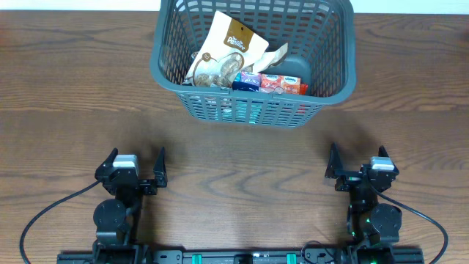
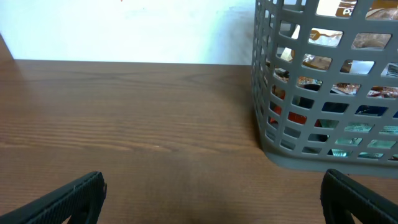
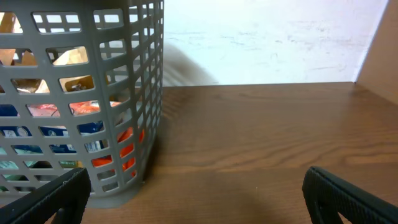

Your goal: Pack container

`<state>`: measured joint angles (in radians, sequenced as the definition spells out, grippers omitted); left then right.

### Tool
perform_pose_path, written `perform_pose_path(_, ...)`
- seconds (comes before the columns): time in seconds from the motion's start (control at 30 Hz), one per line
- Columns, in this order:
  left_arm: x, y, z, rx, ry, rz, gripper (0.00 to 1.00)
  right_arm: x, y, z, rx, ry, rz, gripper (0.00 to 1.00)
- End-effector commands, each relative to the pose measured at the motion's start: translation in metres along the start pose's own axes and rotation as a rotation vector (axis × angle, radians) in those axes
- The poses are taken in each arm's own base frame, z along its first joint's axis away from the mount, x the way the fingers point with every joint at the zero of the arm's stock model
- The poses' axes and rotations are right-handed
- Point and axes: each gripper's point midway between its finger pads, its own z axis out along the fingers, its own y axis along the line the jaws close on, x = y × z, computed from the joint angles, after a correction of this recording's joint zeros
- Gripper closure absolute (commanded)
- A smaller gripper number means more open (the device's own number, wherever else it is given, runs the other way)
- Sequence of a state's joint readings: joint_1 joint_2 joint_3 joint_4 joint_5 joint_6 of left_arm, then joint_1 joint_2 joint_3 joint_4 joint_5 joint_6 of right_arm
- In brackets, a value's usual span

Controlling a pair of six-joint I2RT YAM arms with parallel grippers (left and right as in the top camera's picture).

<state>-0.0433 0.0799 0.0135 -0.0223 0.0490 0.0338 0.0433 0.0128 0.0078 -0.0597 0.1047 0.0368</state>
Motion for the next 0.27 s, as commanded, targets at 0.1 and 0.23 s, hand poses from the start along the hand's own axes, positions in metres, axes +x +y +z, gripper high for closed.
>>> perform_pose_path(0.1,0.0139,0.0017,-0.0001,-0.010,0.046,0.015,0.01,0.0005,0.0000,-0.0003,-0.002,-0.001,-0.015,0.01)
perform_pose_path(0.23,0.0139,0.0017,-0.0001,-0.010,0.046,0.015,0.01,0.0005,0.0000,-0.0003,-0.002,-0.001,-0.015,0.01)
